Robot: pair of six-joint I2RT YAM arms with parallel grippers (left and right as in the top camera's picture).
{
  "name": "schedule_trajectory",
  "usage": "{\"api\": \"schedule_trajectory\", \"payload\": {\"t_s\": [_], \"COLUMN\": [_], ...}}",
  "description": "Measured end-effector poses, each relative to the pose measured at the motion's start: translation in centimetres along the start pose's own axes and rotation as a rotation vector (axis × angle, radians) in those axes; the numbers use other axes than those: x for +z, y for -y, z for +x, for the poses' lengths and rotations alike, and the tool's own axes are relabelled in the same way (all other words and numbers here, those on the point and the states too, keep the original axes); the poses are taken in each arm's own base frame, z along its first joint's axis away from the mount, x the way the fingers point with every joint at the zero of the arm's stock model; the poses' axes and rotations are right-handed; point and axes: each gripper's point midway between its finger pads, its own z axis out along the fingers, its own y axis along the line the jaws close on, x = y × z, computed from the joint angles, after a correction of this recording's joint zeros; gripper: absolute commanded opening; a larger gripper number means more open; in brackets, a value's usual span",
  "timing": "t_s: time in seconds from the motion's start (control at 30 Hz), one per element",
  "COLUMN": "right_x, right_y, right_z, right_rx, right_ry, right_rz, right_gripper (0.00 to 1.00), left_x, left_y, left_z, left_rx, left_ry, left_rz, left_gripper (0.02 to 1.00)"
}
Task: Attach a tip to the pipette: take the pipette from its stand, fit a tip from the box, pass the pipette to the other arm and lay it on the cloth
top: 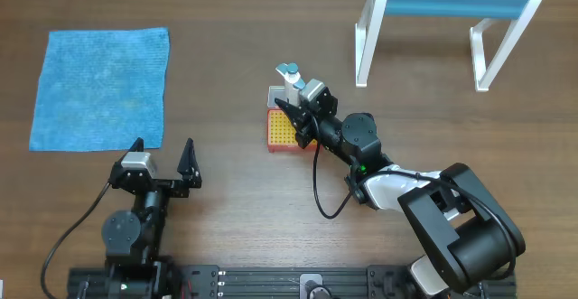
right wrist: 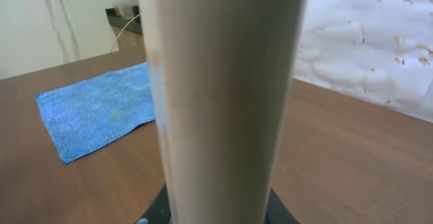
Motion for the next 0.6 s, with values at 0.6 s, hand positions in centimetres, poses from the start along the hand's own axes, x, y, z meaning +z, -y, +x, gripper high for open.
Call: {"api": "schedule_trajectory", "payload": {"t_s": [0.6], "right_x": [0.47], "right_y": [0.19], "right_z": [0.44], "right_rx": [-0.009], "right_ry": [0.025], "right_rz": [-0.001], "right_gripper": [0.071], "left_x": [0.00], "left_y": [0.00], "left_z": [0.00], "left_rx": [0.000], "left_ry": [0.000], "left_rz": [0.000], "left_gripper": [0.993]}}
